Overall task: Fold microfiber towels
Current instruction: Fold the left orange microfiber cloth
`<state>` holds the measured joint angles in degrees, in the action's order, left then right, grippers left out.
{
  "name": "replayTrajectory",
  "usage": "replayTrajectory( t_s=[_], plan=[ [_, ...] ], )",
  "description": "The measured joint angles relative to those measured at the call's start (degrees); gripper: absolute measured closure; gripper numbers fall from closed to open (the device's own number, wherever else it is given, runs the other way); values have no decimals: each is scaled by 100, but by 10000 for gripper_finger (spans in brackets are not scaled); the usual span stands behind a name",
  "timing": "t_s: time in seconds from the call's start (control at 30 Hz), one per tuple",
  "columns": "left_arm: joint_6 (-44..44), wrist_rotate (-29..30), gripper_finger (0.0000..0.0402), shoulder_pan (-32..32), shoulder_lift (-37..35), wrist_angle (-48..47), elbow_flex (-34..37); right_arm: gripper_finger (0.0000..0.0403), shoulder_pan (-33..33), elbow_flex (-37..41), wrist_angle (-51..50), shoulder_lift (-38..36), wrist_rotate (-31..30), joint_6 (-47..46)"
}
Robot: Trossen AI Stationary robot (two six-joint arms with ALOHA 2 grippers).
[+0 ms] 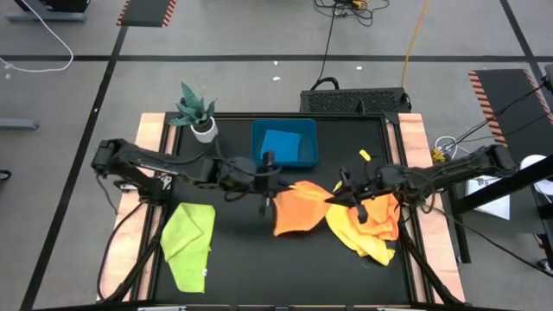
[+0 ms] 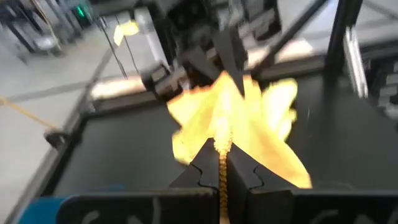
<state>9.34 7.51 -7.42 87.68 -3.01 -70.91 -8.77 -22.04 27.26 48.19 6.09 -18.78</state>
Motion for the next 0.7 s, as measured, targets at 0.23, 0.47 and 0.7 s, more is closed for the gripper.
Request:
replayTrajectory(
  t_s=[0.23, 0.47, 0.7],
  plan=[
    [66, 473, 399, -492, -392, 117, 0, 402, -504, -569, 102, 61, 61, 233],
    [143, 1462, 399, -1172, -416, 383, 0, 402, -1077, -1435, -485, 689, 92, 555],
    [105, 2139, 399, -2030, -416, 497, 0, 402, -1441, -1870, -524, 1136, 53, 606]
  ],
)
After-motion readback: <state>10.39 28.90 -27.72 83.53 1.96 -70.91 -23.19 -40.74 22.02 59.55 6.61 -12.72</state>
